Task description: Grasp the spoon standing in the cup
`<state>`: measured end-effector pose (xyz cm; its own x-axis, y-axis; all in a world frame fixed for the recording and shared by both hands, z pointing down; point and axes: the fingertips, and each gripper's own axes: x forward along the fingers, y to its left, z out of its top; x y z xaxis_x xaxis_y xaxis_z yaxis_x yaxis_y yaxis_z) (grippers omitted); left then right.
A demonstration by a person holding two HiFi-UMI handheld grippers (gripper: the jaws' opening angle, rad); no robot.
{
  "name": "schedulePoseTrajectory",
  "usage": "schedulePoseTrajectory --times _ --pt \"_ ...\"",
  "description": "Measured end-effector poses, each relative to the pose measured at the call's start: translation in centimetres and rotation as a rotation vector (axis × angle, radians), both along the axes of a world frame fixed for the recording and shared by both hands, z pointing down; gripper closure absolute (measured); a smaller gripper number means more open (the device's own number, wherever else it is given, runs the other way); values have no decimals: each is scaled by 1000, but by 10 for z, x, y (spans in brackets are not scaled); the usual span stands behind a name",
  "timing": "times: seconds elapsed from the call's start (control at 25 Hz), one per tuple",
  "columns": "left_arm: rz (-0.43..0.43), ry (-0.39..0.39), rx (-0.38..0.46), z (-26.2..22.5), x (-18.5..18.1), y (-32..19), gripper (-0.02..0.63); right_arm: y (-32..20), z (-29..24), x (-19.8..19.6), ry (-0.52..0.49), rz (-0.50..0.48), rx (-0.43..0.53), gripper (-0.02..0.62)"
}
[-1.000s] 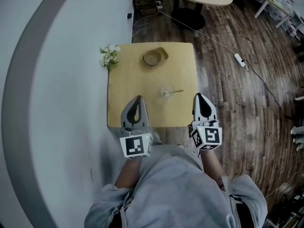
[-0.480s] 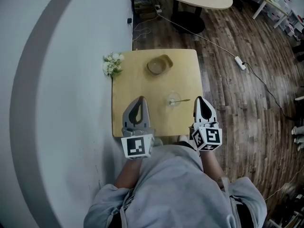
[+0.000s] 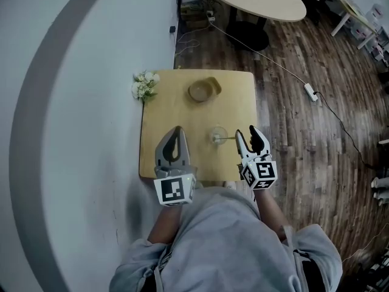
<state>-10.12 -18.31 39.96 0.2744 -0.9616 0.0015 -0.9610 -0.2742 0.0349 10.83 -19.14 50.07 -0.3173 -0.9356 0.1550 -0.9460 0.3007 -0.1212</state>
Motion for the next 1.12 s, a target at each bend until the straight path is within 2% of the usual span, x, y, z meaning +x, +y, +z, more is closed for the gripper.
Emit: schedulePoseTrajectory --times 0.24,0.6,1.12 --pt "-56 5 -6 4 -3 6 604 -2 52 2 47 -4 -97 434" --pt "-139 -44 -36 6 -14 22 604 3 105 5 78 -40 -213 442" --pt "-259 -81 -66 6 -35 51 604 3 153 2 6 -72 -336 445"
